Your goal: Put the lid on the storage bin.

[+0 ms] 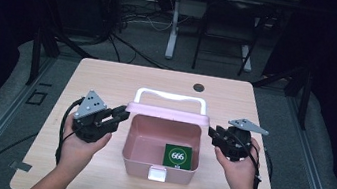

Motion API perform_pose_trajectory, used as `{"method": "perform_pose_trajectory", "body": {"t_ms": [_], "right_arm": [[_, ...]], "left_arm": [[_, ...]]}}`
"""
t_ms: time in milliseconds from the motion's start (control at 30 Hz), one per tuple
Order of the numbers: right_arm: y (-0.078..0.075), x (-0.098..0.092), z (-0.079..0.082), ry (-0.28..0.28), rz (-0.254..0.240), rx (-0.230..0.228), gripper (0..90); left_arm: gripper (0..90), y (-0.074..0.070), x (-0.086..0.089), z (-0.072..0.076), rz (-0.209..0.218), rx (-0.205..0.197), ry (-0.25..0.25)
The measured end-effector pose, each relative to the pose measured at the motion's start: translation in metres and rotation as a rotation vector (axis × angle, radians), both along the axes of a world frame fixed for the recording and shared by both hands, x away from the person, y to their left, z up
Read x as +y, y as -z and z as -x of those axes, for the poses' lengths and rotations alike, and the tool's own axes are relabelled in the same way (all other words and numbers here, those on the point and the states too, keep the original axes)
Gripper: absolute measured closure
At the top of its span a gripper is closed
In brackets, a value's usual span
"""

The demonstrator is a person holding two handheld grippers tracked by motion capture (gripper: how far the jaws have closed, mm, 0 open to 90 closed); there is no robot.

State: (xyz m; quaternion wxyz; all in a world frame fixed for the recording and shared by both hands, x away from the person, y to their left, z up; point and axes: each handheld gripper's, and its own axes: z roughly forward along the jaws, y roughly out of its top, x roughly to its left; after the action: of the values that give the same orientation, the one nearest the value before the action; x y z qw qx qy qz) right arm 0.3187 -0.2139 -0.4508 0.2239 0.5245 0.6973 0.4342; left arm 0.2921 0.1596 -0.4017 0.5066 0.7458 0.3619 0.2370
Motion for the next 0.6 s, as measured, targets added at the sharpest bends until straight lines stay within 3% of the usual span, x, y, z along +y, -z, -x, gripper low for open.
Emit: {"method": "perform_pose_trajectory", "body": {"t_ms": [200, 267, 600], "right_arm": [[0.0, 0.0, 0.0, -0.002, 0.012, 0.004, 67.6], [0.002, 0.0, -0.001, 0.006, 0.007, -0.016, 67.6], [0.002, -0.003, -0.001, 0.01, 0.009, -0.002, 67.7]], "left_arm": [[77.2, 0.003, 0.001, 0.004, 0.002, 0.002, 0.004], [77.2, 0.004, 0.001, 0.006, 0.006, 0.004, 0.007], [77.3, 0.01, 0.004, 0.012, 0.01, 0.016, 0.023]]}}
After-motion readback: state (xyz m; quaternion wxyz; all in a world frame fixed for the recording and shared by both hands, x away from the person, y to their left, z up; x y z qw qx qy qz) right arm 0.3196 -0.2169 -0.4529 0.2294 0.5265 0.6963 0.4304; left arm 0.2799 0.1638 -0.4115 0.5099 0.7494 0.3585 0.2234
